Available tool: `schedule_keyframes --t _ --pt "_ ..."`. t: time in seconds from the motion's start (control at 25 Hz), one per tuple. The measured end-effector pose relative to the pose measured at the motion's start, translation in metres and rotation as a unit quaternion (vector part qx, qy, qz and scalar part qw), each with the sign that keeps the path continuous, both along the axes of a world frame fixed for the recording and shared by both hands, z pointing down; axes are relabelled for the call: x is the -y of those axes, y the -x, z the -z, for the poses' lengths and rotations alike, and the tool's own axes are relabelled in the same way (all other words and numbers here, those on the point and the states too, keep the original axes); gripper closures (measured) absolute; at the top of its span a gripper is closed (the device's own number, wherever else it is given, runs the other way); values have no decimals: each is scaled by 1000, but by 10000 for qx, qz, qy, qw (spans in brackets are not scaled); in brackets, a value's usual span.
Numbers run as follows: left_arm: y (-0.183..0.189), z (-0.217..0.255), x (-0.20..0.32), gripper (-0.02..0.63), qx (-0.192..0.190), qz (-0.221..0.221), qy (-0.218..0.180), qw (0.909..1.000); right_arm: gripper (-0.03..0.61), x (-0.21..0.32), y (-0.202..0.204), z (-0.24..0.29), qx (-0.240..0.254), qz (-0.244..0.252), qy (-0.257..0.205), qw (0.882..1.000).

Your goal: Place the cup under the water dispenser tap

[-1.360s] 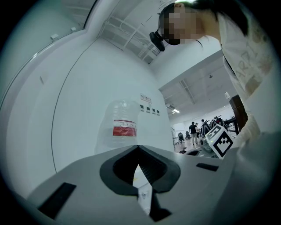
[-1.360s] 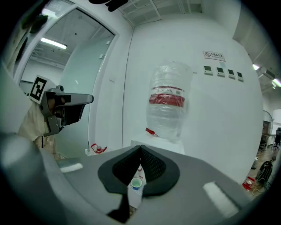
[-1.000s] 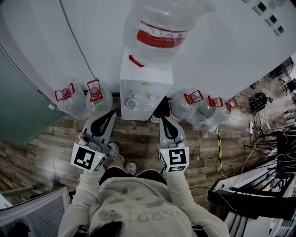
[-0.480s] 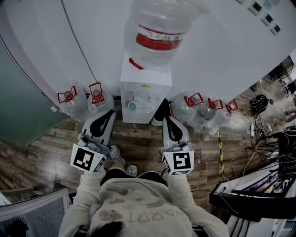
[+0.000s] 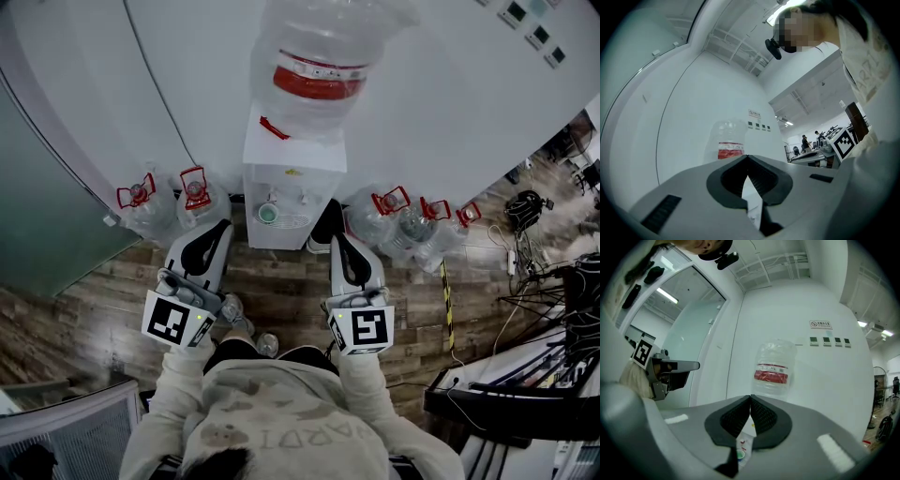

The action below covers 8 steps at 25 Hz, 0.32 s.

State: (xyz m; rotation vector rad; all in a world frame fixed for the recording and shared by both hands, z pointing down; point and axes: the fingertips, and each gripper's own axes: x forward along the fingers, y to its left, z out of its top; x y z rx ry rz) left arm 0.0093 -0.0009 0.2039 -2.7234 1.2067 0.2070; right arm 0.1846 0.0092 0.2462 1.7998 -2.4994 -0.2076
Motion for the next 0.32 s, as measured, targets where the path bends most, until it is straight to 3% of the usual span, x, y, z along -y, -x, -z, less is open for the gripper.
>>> schedule_keyframes --t 0.32 --pt "4 3 -6 609 -21 25 -33 10000 569 -6 1 4 128 -23 -85 9999"
